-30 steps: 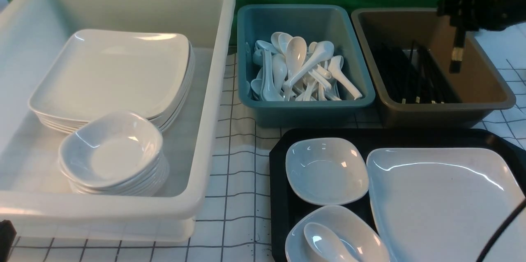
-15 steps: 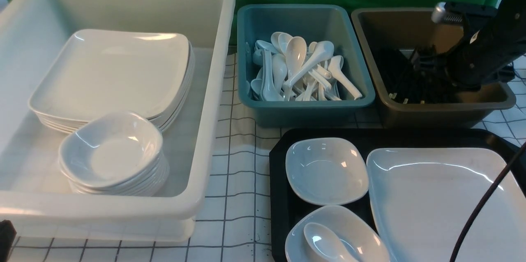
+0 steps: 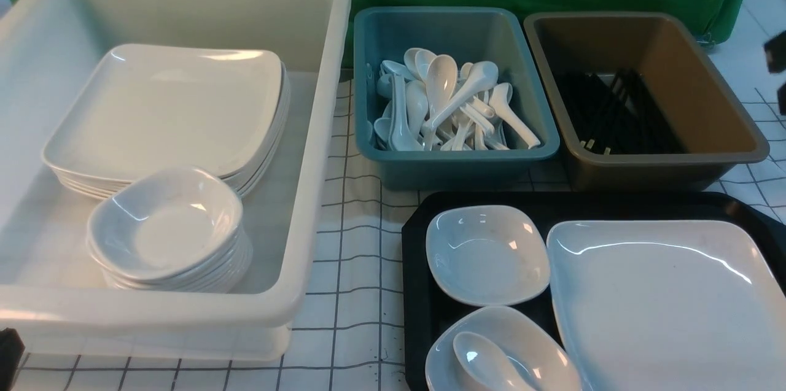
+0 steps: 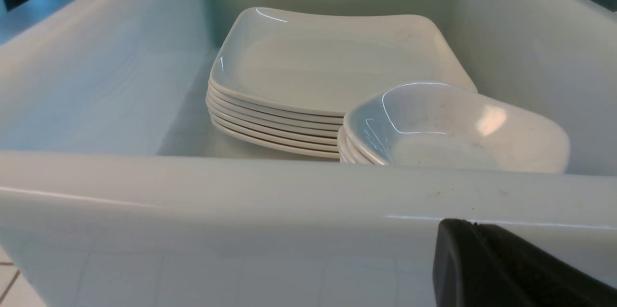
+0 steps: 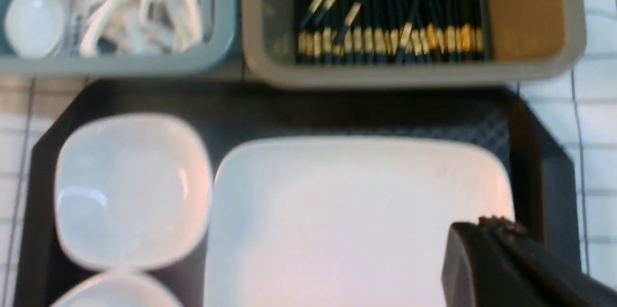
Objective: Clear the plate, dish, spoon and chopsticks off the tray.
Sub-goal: Use the left arm to grab a soup spoon from the plate
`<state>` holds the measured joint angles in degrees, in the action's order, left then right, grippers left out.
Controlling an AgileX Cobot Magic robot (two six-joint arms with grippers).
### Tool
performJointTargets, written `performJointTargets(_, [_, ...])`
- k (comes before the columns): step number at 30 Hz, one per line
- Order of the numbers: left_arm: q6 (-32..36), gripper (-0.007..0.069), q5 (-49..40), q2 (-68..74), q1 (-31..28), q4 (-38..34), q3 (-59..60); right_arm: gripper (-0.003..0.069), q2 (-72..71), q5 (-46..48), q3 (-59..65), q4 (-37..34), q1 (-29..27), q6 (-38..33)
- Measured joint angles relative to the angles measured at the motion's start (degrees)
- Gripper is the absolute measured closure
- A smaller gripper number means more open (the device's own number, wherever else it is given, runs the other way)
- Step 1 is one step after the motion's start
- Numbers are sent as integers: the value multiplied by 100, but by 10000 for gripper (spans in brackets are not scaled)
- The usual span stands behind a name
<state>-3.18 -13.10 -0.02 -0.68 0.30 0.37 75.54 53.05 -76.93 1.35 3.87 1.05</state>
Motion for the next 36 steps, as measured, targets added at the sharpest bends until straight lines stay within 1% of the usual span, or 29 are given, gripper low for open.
performJointTargets(1, [0, 605, 0, 0, 0, 0, 0, 629, -70, -37, 130, -11, 0, 0])
performJointTargets(3, [0, 605, 0, 0, 0, -30, 0, 629, -1045, -311, 1044, -91, 0, 0])
performJointTargets(6, [0, 605, 0, 0, 0, -30, 0, 629, -2084, -556, 2055, -135, 0, 0])
performJointTargets(8, [18, 605, 0, 0, 0, 46, 0, 629, -2703, -604, 2608, -135, 0, 0])
performJointTargets(10, [160, 605, 0, 0, 0, 253, 0, 629, -3701, -612, 3366, -135, 0, -2])
performJointTargets(11, [173, 605, 0, 0, 0, 268, 0, 629, -3701, -612, 3366, -135, 0, -2])
performJointTargets(12, [248, 605, 0, 0, 0, 343, 0, 629, -4403, -617, 3802, -135, 0, -2])
performJointTargets(15, [318, 605, 0, 0, 0, 399, 0, 629, -5475, -747, 4399, -135, 0, -2])
performJointTargets(18, [318, 605, 0, 0, 0, 405, 0, 629, -6549, -1270, 5013, -135, 0, -2])
performJointTargets(19, [318, 605, 0, 0, 0, 405, 0, 629, -6550, -1270, 5013, -135, 0, -2])
performJointTargets(21, [318, 605, 0, 0, 0, 420, 0, 629, -7042, -1675, 5337, -135, 0, -2])
performJointTargets(23, [318, 605, 7, 0, 0, 414, 0, 629, -7224, -1923, 5467, -135, 0, -2])
performJointTargets(26, [245, 605, 109, 0, 0, 24, 0, 628, -7252, -2044, 5511, -135, 0, -2])
performJointTargets(27, [-37, 605, 177, 0, 0, -582, 0, 627, -7252, -2063, 5518, -135, 0, -2])
performJointTargets(28, [-335, 605, 222, 0, 0, -1404, 0, 626, -7252, -2081, 5518, -135, 0, -2])
performJointTargets(29, [-588, 605, 243, 0, 0, -2010, 0, 626, -7252, -2092, 5518, -135, 0, -2])
performJointTargets(30, [-952, 605, 247, 0, 0, -2922, 0, 624, -7252, -2094, 5518, -135, 0, -2])
performJointTargets(31, [-1062, 605, 253, 0, 0, -3216, 0, 624, -7252, -2094, 5518, -135, 0, -2])
performJointTargets(32, [-1372, 605, 329, 0, 0, -4245, 0, 622, -7252, -2110, 5518, -135, 0, -2])
performJointTargets(33, [-1502, 605, 431, 0, 0, -4855, 0, 622, -7252, -2110, 5518, -135, 0, -2])
performJointTargets(35, [-1580, 605, 653, 0, 0, -5428, 0, 620, -7252, -2114, 5518, -135, 0, -2])
performJointTargets(36, [-1607, 605, 753, 0, 0, -5601, 0, 618, -7252, -2122, 5518, -135, 0, -2])
